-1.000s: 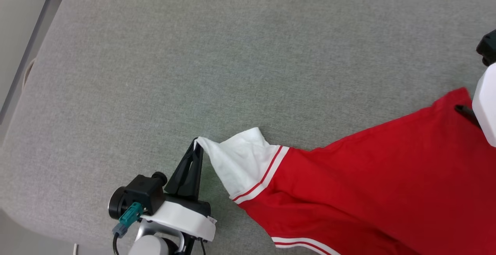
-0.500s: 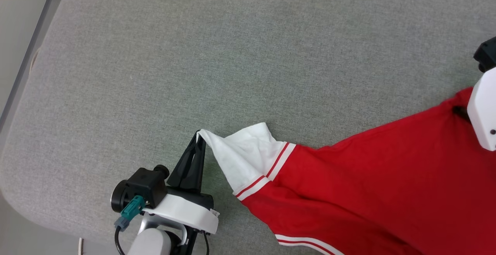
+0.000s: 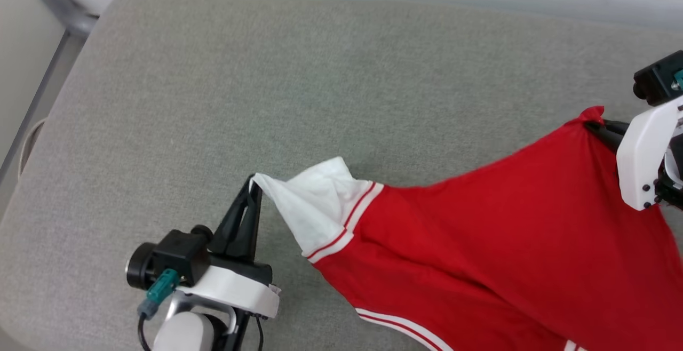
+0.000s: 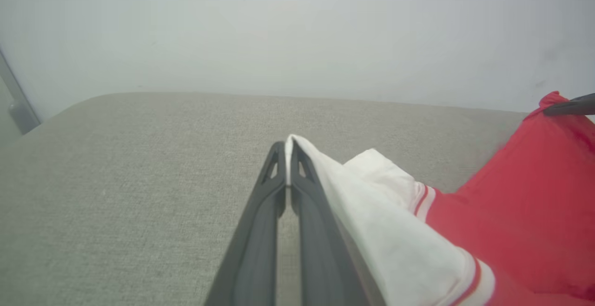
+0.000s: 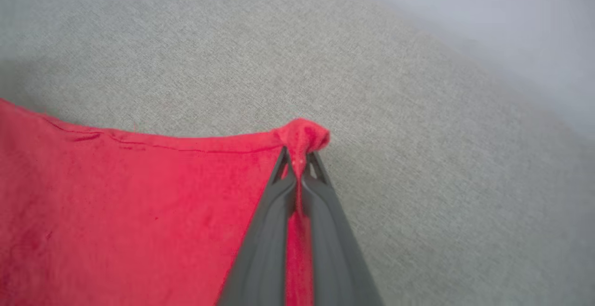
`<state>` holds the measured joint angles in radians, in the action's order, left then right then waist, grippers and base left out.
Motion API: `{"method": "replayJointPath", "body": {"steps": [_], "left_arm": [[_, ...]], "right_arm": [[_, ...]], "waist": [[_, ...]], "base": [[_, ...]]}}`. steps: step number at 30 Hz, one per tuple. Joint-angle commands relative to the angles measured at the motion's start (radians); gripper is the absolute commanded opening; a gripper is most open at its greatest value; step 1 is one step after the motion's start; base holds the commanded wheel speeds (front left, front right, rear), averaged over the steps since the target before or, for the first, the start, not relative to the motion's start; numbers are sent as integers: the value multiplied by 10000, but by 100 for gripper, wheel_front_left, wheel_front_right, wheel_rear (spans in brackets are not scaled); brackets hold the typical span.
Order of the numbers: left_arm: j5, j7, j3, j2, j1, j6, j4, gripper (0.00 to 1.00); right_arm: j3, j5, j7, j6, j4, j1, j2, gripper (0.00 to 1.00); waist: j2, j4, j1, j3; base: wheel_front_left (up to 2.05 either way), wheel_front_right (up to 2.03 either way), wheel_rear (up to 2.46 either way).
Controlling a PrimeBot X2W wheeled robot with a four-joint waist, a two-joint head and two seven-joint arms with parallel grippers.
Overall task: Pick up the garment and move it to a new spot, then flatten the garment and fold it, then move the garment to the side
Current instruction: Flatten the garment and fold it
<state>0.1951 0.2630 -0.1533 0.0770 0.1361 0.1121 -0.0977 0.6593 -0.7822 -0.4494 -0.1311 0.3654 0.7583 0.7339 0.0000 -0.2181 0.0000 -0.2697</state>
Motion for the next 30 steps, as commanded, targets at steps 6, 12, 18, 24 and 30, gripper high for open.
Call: {"method": "replayJointPath", "body": {"steps": [6,12,18,24,30], "left_arm": [[-81,24,303,423,616,77,494,0],[-139,-17,377,974,1611,115,861,0],[72,-454,191,1560,3098,143,1244,0],[332,-1000,-164,2035,4919,162,1493,0],[747,-1401,-704,2344,7215,172,1220,0]], "right_arm": [[-333,-217,1316,9,-439,-555,197,0],[-1100,-8,2286,9,-1165,-831,259,0],[-2167,324,2613,9,-1974,-773,109,0],[-3166,665,2320,9,-2662,-420,-144,0],[-4027,1102,1942,9,-2929,617,-342,0]], "waist": [[0,731,0,925],[0,1229,0,1380],[0,1503,0,1493],[0,1623,0,1135],[0,1627,0,213]], "base": [[0,0,0],[0,0,0],[0,0,0],[0,0,0],[0,0,0]]}}
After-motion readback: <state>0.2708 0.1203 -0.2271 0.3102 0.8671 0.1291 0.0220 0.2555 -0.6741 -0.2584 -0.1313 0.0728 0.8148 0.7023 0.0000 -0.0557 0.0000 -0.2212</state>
